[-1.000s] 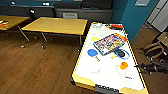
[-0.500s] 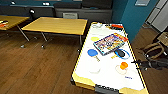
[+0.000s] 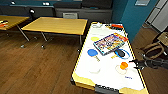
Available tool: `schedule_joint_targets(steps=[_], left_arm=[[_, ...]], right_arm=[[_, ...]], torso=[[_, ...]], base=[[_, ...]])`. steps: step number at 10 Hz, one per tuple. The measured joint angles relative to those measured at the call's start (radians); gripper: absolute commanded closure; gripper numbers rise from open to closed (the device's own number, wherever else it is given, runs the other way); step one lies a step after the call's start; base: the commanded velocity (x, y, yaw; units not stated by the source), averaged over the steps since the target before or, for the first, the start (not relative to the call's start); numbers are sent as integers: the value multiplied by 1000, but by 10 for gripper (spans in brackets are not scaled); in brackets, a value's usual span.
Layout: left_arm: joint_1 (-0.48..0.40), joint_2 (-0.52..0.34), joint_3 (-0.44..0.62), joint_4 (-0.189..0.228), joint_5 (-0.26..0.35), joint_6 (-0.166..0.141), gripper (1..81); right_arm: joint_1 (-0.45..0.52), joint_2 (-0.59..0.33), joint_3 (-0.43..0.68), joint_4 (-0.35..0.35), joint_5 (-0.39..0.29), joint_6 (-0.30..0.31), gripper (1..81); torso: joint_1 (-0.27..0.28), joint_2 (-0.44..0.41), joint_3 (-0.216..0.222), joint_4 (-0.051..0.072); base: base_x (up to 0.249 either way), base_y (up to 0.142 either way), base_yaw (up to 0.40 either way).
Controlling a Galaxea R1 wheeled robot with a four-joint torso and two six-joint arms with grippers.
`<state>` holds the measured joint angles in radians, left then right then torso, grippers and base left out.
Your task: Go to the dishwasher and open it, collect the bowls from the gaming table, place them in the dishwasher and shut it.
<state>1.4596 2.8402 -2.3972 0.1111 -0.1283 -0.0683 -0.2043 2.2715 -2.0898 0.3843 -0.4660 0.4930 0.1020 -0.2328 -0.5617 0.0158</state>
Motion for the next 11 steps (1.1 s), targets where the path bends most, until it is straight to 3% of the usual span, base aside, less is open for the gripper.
schedule_joint_targets(steps=[11], left_arm=[[-3,3,-11,0,5,0,10]], right_arm=[[-75,153,-177,3,2,44,10]], torso=[[0,0,0,0]], base=[[0,0,0]])
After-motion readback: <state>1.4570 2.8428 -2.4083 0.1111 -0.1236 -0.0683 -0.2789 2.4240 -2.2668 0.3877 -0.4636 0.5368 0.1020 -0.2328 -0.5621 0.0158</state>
